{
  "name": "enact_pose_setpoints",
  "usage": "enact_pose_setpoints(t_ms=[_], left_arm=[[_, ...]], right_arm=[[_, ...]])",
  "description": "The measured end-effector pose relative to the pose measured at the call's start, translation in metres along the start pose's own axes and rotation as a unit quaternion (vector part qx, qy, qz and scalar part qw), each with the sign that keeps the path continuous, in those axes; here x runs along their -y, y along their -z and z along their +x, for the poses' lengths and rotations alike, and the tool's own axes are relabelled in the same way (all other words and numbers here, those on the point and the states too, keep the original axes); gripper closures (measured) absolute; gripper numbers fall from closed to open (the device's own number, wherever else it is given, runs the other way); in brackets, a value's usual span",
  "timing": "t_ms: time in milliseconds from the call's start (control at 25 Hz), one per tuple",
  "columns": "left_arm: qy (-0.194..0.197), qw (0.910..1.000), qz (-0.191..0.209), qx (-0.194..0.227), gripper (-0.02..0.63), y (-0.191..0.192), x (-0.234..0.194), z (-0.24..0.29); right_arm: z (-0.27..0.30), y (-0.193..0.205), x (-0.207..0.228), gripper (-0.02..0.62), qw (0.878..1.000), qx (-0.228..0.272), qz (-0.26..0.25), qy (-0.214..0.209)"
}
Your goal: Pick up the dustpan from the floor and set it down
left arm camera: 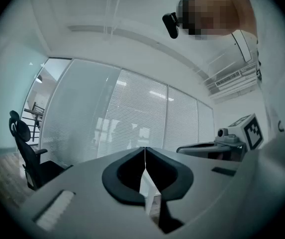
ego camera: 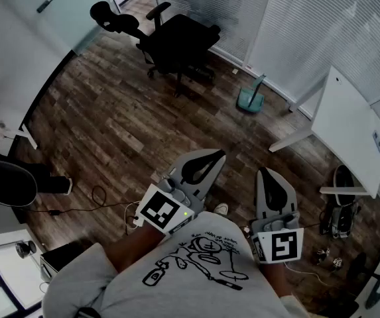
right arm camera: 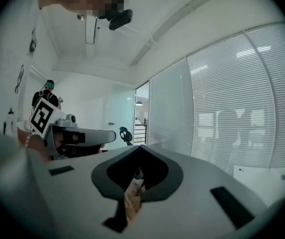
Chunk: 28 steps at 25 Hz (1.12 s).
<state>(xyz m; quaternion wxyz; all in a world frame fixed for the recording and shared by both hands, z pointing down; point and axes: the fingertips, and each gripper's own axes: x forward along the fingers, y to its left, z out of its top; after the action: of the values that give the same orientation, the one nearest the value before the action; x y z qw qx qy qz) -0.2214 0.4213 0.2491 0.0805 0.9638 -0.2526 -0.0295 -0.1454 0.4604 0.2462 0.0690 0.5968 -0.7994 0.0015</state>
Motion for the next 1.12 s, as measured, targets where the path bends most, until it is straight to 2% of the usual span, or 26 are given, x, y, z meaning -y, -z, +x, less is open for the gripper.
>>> enact_pose_setpoints(t_ms=[200, 320, 680, 1120], left_arm=[[0.004, 1.0000, -0.003, 0.001, 0.603, 0.001, -0.012, 0.004], [0.008, 1.0000, -0.005, 0.004, 0.603, 0.000, -0.019, 0.001], [0.010, 0.9997, -0.015, -0.017, 0.603, 0.015, -0.042, -0.002], [-0.008, 0.9996, -0.019, -0.019, 0.603, 0.015, -0.061, 0.039]], right_arm=[[0.013, 0.004, -0.002, 0.592, 1.000, -0.004, -0.001, 0.000], [0.020, 0.006, -0.001, 0.592, 1.000, -0.002, 0.017, 0.013], [0.035, 0.021, -0.003, 0.592, 0.998, -0.021, 0.043, 0.038], [0.069, 0.029, 0.034, 0.592, 0.998, -0.020, 0.059, 0.018]])
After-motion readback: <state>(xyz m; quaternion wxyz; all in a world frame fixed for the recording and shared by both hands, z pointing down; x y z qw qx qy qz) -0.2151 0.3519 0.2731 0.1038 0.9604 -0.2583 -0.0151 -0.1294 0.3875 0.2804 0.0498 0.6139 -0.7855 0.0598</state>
